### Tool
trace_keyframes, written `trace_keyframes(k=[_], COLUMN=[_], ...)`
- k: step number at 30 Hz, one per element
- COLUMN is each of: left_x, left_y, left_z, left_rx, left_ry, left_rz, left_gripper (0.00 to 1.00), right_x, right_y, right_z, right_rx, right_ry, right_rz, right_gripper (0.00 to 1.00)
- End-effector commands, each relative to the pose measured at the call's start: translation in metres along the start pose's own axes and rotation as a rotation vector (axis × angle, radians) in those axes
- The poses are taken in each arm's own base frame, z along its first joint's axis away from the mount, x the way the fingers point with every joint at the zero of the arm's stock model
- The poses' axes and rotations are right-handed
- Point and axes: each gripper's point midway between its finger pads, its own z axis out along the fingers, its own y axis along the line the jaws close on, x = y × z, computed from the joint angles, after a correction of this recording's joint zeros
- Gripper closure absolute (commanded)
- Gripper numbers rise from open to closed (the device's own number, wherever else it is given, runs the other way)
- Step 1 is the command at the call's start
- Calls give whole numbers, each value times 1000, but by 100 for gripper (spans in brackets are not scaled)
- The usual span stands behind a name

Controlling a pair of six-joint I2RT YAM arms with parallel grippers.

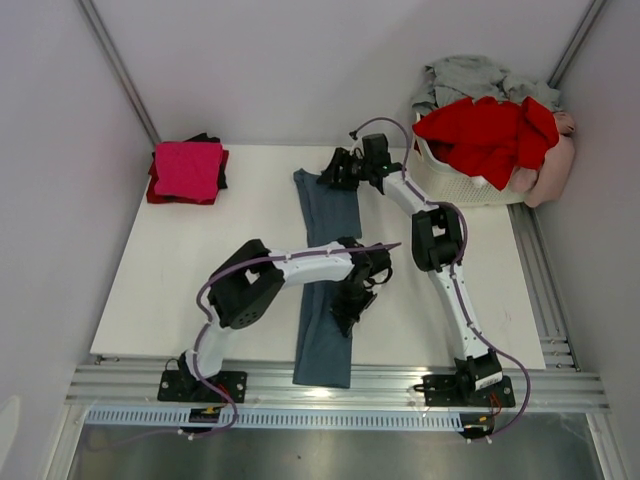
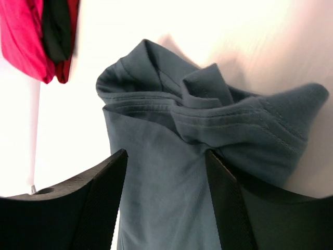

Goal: Fold and stack the t-shirts

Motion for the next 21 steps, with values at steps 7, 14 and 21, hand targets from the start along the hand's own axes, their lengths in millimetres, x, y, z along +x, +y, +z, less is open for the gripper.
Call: trace_keyframes(k=[7, 14, 21], left_x=[-29, -96, -154], left_y=[39, 123, 194], left_z=[-115, -213, -183], left_rx=[-38, 26, -78], left_ry=[-480, -758, -592], left_rz=[-141, -388, -507], left_gripper=[93, 90, 90], right_x=[-75, -81, -25], right_y=[66, 95, 98], right_z=[-60, -106, -128], right_rx=[-63, 3, 184], right_ry=[-174, -182, -76], right_rz=[-258, -339, -327], right_gripper=[28, 26, 27])
